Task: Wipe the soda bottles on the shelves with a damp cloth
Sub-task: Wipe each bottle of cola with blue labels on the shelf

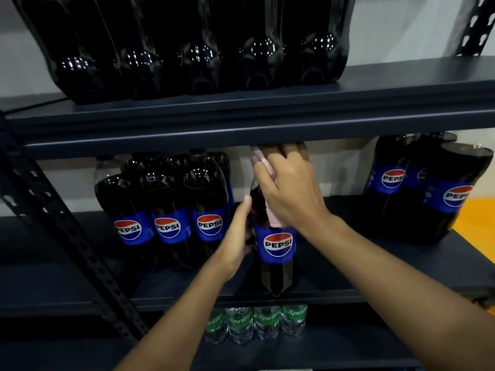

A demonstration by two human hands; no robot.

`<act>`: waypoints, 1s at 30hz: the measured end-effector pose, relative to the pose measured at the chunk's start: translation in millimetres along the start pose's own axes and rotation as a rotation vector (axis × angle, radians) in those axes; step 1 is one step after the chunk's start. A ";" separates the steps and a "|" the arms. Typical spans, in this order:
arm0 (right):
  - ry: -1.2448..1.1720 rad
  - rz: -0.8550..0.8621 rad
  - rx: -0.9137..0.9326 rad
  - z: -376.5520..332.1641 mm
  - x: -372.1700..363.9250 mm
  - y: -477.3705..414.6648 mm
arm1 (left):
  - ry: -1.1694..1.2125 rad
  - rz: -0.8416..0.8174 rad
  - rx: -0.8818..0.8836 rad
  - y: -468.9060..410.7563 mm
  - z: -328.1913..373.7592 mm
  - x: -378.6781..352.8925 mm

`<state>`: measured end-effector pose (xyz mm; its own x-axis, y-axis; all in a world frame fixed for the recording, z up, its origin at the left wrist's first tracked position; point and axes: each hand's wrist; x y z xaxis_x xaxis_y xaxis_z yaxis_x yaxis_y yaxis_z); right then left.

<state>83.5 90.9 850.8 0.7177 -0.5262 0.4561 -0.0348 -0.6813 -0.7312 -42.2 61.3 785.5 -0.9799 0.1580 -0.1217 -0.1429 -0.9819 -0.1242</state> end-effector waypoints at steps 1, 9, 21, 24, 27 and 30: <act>-0.006 0.010 -0.006 0.8 0.5 -2.8 | 0.013 -0.007 -0.025 -2.2 6.0 -2.8; -0.075 0.080 -0.105 -8.2 -4.0 -1.9 | 0.057 0.061 -0.175 -17.9 -7.9 -26.9; -0.202 0.316 -0.205 35.7 -44.1 97.2 | 0.070 0.072 -0.265 -15.4 -12.7 -30.2; -0.342 0.240 -0.505 59.1 -67.1 152.2 | 0.146 0.061 -0.188 -12.4 -13.5 -32.5; -0.530 0.231 -0.834 54.2 -76.0 178.2 | 0.171 0.042 -0.166 -14.5 -19.6 -31.7; -0.685 0.264 -1.093 52.3 -83.9 179.8 | 0.139 0.122 -0.163 -14.4 -19.3 -30.6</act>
<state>53.4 39.2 654.5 0.7960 -0.5636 -0.2209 -0.5363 -0.8258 0.1745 -7.4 72.6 772.0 -0.9584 0.0628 -0.2784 0.0110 -0.9666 -0.2560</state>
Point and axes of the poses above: each hand's wrist, its own y-axis away from the middle knuckle, its own x-axis out of the back of the hand, z = x × y, and after that the axes turned 11 degrees about -x, right-handed
